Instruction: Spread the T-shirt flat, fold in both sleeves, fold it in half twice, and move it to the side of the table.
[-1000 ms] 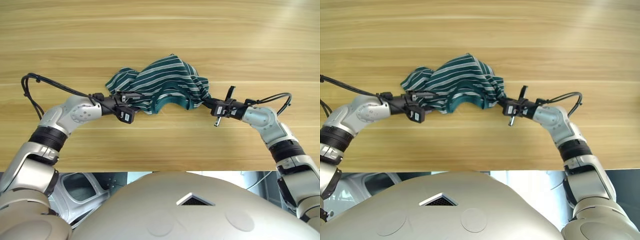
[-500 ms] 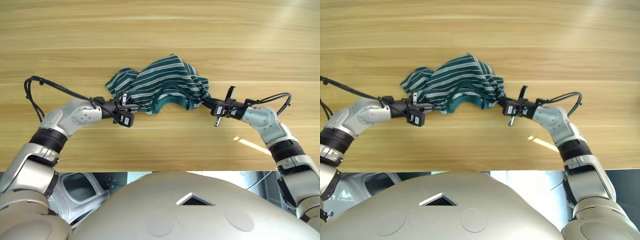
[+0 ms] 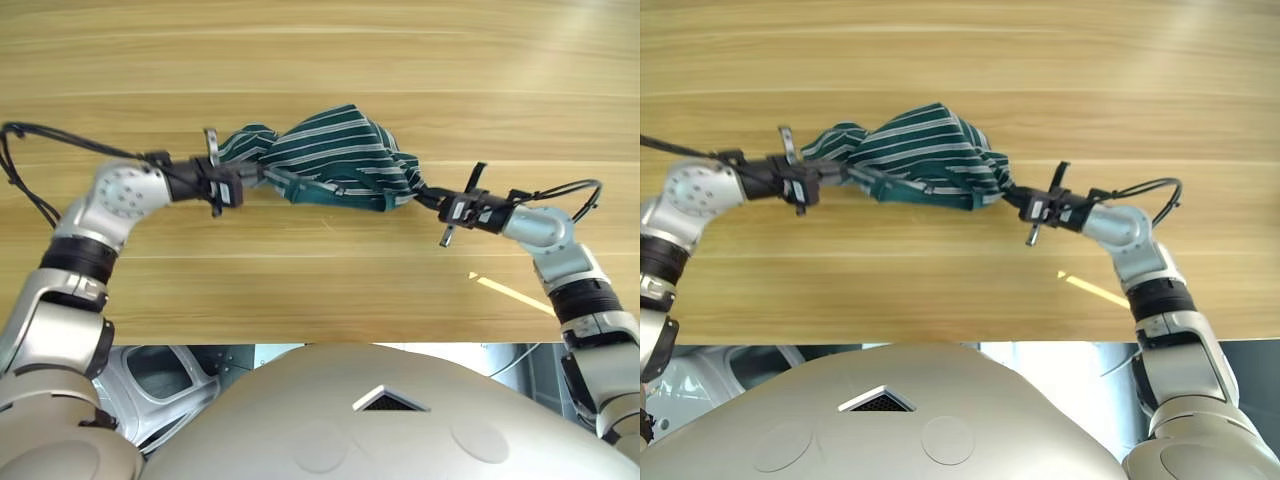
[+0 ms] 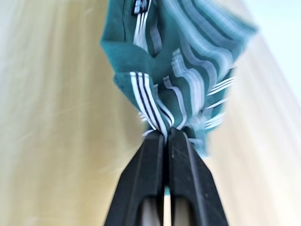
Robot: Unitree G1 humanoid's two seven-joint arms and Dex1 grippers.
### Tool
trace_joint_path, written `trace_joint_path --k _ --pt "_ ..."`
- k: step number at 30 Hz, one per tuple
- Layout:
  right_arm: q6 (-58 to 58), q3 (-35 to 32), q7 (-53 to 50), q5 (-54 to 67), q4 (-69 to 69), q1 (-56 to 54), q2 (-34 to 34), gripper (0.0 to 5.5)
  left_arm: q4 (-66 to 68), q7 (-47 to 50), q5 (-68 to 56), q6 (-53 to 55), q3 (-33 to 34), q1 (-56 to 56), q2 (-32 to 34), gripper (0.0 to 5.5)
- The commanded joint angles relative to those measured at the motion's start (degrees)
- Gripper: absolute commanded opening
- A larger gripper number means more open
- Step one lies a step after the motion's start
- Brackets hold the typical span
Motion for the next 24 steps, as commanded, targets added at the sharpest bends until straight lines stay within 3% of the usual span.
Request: trace_joint_path --k 1,4,8,10,14,17,20,24 --pt "4.1 -12.7 1.3 14.5 -3.2 -12.7 -3.6 0.00 -8.9 -4.9 -16.8 4.0 10.2 -12.6 1.9 0.03" --pt "8.9 -19.9 3.2 24.1 -7.7 -16.6 -5.3 0.00 -15.1 -3.7 -23.8 8.9 17.3 -18.8 1.9 0.03" --pt "13.5 -24.5 6.4 29.9 -13.6 -14.9 -6.3 0.00 -21.0 -4.0 -26.1 11.4 22.8 -15.7 1.5 0.03" --pt "14.9 -26.7 13.7 35.8 -20.3 -8.1 -7.1 0.00 -29.0 -10.0 -31.2 12.9 23.7 -5.5 4.0 0.03" --pt "12.7 -32.4 40.2 49.4 -36.1 15.1 -8.7 0.00 -46.7 -25.7 -40.8 11.4 28.0 22.0 11.5 0.03" --pt "13.1 -36.8 48.0 56.6 -40.2 22.6 -8.5 0.00 -52.1 -32.9 -46.0 9.4 34.7 33.0 11.8 0.03" --pt "12.1 -35.9 48.7 58.3 -41.4 25.7 -10.3 0.00 -52.6 -37.0 -49.5 11.2 38.5 35.4 11.4 0.03" --pt "14.1 -27.3 46.3 45.0 -32.9 14.6 -8.7 0.00 -43.5 -36.7 -41.8 16.1 32.4 22.7 10.1 0.03"
